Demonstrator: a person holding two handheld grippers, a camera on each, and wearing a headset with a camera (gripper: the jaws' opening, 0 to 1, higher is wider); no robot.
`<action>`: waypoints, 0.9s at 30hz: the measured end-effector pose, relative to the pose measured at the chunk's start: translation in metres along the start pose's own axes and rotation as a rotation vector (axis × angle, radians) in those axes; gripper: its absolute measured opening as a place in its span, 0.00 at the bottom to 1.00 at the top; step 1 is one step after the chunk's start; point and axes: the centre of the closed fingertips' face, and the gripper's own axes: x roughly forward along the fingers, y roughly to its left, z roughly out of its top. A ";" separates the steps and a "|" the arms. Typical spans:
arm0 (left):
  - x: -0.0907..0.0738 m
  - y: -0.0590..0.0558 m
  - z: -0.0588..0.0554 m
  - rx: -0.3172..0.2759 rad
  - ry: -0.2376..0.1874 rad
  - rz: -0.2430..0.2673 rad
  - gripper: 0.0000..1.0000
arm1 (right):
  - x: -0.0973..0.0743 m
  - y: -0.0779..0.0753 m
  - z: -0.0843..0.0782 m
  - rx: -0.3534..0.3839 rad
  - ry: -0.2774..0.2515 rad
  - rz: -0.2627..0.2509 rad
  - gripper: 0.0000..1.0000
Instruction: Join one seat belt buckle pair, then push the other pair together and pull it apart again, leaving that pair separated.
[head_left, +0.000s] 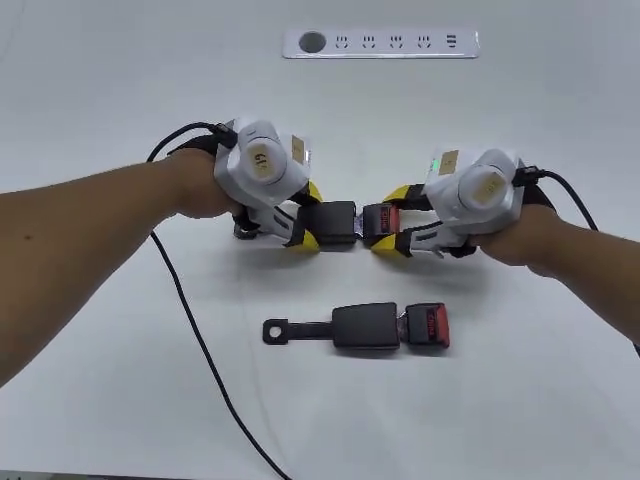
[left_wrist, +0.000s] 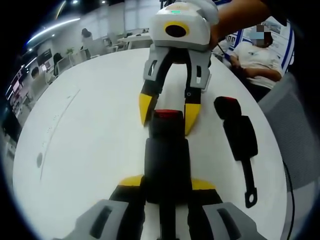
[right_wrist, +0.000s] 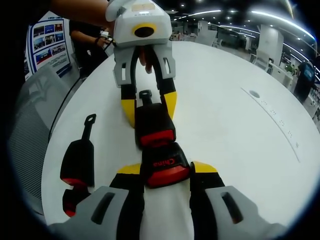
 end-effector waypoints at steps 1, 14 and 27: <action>0.000 0.000 0.000 0.001 0.000 0.000 0.32 | 0.000 0.000 0.000 -0.001 0.001 0.000 0.33; -0.001 0.000 0.000 0.001 -0.007 0.002 0.33 | 0.001 0.002 0.001 -0.005 0.000 0.003 0.34; 0.000 0.002 -0.002 -0.009 -0.021 0.006 0.33 | 0.001 0.000 0.001 -0.017 0.012 0.005 0.34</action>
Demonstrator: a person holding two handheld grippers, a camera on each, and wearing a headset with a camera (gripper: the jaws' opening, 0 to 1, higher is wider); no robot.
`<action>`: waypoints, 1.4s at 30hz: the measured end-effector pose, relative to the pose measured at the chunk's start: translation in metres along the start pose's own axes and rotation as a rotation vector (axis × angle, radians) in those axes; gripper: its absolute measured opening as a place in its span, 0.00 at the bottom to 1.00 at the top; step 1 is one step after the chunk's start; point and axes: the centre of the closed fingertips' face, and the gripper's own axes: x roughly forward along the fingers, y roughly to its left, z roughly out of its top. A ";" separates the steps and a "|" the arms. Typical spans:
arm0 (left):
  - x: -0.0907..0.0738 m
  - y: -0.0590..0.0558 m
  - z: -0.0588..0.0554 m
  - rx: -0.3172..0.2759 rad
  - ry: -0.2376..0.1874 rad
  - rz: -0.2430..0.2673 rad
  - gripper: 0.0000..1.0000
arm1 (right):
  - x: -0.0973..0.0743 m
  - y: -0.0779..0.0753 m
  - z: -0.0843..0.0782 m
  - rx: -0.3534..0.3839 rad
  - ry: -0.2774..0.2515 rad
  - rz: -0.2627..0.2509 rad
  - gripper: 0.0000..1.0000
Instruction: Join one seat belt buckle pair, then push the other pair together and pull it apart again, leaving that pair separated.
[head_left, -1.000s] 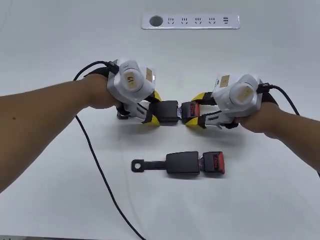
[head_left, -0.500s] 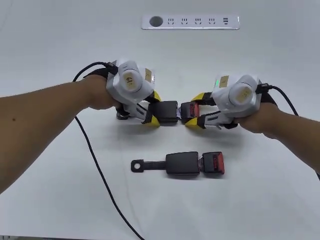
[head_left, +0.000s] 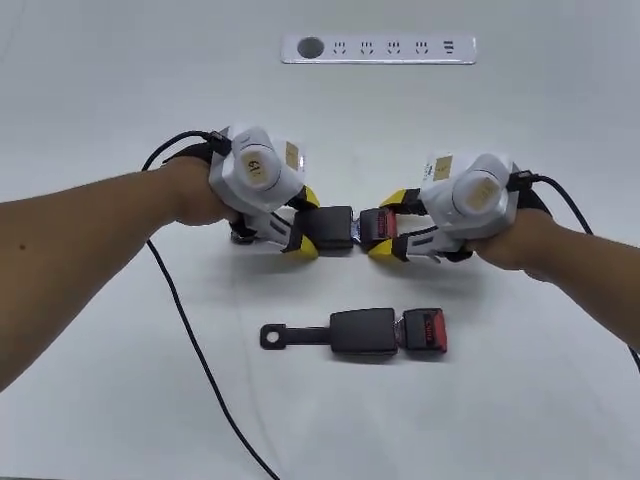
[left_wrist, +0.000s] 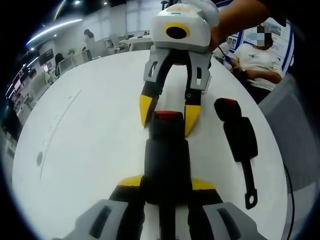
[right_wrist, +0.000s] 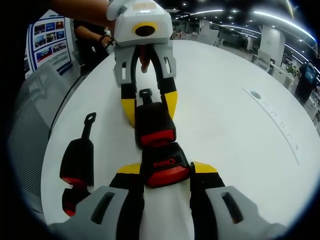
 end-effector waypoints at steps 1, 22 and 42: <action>0.000 0.000 0.000 -0.001 0.000 0.000 0.33 | 0.000 0.000 0.000 -0.001 0.000 0.000 0.34; -0.001 -0.003 0.004 -0.011 -0.003 0.009 0.33 | -0.003 0.000 -0.003 -0.008 0.011 -0.001 0.34; -0.002 -0.005 0.006 -0.008 0.000 0.006 0.33 | -0.019 -0.003 -0.016 -0.032 0.025 0.013 0.34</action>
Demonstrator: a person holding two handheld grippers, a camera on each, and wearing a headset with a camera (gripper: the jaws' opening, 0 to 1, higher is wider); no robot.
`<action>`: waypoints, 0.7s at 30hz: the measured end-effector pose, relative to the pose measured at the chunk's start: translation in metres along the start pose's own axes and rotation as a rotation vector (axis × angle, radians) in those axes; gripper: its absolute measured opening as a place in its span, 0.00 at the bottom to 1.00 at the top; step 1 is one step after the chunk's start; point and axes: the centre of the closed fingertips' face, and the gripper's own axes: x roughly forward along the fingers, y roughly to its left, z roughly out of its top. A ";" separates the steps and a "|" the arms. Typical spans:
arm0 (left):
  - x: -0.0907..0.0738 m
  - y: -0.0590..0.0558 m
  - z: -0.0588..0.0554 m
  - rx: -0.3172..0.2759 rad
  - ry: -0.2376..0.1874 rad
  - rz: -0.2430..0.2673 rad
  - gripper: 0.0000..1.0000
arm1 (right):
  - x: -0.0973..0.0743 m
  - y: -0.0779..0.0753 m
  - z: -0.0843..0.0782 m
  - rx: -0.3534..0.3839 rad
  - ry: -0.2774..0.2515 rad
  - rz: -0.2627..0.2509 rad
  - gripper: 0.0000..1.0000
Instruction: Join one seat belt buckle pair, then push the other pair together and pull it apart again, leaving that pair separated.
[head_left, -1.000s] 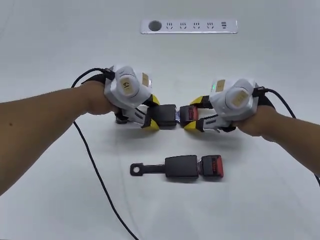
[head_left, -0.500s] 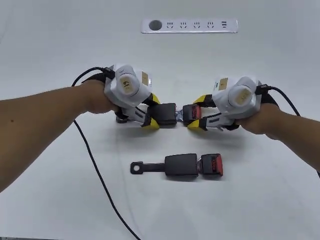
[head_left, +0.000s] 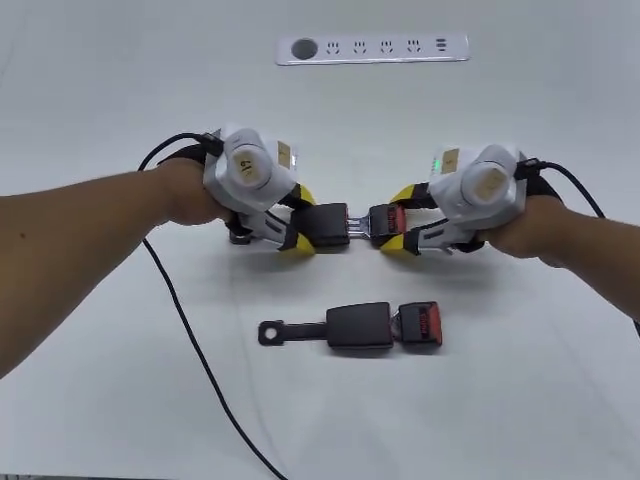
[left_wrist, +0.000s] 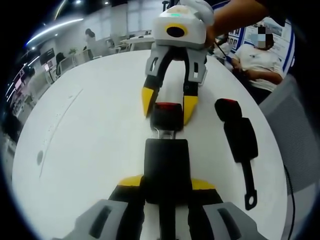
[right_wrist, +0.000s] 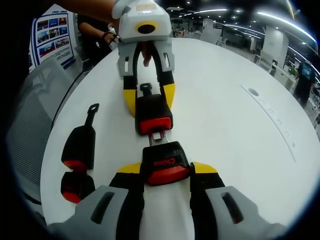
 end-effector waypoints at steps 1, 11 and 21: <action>0.000 0.000 0.000 0.000 0.000 0.000 0.33 | -0.001 0.000 -0.001 0.000 -0.001 -0.001 0.34; 0.002 0.003 -0.004 0.003 -0.001 -0.002 0.33 | -0.012 -0.004 -0.014 0.009 -0.004 -0.010 0.34; 0.004 0.006 -0.007 0.004 0.002 -0.005 0.33 | -0.025 -0.011 -0.030 0.016 -0.003 -0.017 0.34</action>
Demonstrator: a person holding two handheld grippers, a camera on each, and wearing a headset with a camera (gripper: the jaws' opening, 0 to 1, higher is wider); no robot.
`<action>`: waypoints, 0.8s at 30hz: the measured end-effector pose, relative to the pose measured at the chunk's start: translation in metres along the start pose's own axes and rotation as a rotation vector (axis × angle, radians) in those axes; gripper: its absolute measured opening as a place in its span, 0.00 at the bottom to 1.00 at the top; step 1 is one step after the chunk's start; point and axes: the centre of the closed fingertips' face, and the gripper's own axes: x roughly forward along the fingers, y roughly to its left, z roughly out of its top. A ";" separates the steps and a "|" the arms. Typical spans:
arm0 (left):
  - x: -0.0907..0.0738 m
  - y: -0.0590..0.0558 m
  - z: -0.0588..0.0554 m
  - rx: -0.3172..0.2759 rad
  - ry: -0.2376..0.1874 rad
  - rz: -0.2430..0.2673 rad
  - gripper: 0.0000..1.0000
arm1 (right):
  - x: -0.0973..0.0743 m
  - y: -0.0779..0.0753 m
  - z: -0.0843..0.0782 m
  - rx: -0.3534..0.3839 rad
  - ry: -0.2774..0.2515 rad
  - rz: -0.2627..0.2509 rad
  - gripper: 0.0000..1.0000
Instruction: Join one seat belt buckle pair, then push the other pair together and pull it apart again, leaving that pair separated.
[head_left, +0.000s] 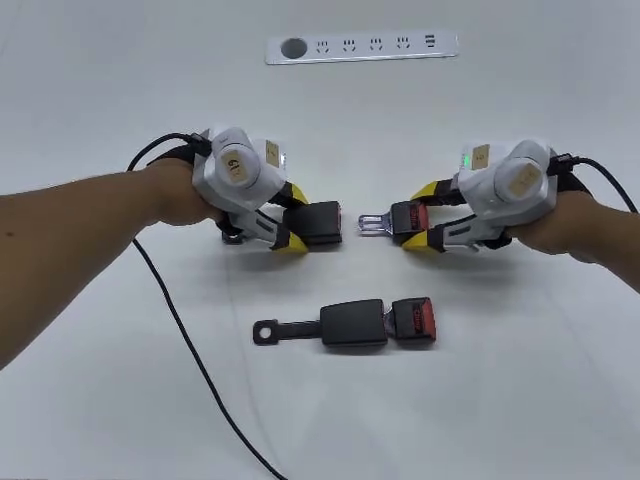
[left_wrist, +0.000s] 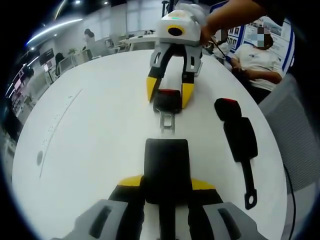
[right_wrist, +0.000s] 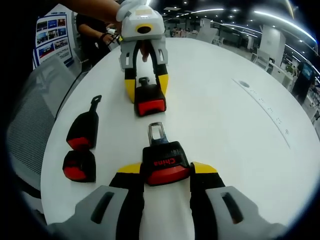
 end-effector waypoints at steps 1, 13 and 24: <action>0.000 0.000 0.000 0.001 0.000 0.000 0.33 | -0.001 0.000 -0.002 0.001 -0.001 0.001 0.34; -0.001 -0.002 0.001 0.002 -0.001 -0.001 0.33 | -0.021 -0.004 -0.019 0.008 0.005 -0.013 0.34; -0.002 -0.004 0.001 0.002 -0.002 -0.003 0.33 | -0.040 -0.005 -0.036 0.022 0.014 -0.017 0.34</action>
